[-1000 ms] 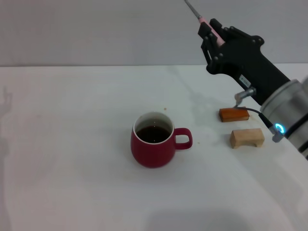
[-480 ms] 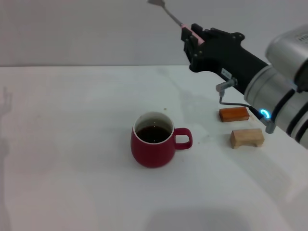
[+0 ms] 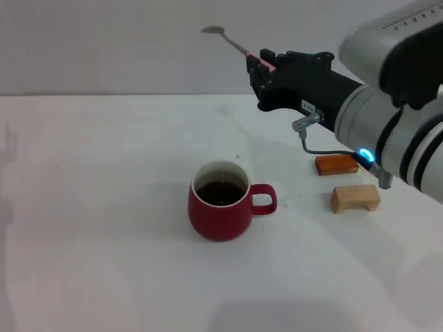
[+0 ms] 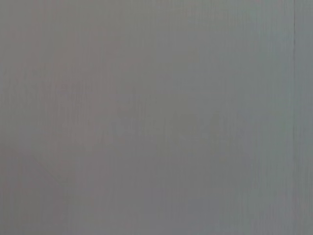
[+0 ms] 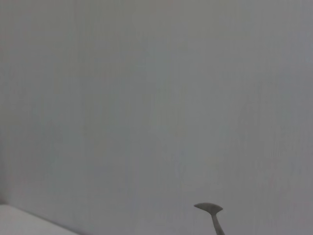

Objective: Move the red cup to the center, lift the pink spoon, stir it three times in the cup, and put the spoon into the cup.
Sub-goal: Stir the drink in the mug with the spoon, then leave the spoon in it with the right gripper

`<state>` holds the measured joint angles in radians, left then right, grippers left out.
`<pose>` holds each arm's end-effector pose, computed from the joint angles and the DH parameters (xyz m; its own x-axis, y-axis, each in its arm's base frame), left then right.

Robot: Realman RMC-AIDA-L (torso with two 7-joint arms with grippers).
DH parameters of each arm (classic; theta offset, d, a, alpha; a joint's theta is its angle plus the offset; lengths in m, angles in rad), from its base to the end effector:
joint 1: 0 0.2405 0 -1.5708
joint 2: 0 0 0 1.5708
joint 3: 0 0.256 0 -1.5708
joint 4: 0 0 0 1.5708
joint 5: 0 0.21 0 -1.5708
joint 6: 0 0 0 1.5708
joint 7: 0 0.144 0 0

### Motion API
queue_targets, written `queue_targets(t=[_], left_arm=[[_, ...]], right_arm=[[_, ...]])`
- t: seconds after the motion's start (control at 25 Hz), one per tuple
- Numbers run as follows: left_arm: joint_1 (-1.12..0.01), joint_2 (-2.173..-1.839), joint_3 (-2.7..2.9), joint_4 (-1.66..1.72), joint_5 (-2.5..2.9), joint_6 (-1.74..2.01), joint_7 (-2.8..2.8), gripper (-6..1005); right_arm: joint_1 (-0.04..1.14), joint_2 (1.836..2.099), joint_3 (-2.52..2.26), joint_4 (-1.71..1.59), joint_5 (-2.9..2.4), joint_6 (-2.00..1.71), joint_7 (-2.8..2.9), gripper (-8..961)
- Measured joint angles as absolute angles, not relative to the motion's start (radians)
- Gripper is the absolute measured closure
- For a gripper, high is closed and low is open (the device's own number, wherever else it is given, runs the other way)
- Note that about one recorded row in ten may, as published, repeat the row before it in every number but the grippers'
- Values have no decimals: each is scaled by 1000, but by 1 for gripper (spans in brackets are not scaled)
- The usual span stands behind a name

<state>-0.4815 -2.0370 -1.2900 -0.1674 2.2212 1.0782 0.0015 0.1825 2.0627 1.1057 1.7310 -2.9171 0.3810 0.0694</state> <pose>-0.3675 0.3560 0.0644 0.7062 -0.1034 0.7005 0.6938 0.2985 -0.6554 0.0863 0.3264 -0.0257 0.8025 -0.1809 -0.5685 -0.5597 -0.5585 -0.6123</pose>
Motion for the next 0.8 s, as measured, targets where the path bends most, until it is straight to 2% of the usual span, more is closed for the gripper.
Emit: queue_targets(t=[0.08,0.36,0.8], left_arm=[[-483,-2036,-1290,-167,2221,1078,1,259],[-483,-2035,-1292,-167,2221,1078,2,259],[-486,-2035,-1296,-167,2221,1078,3,259]], right_arm=[[185,2071,1110,1788,-2917,471,48,802],[227,2069,1118,1883,-2917,654,35,802],[374,2070,1186,1948,-2914,1012,0,801]])
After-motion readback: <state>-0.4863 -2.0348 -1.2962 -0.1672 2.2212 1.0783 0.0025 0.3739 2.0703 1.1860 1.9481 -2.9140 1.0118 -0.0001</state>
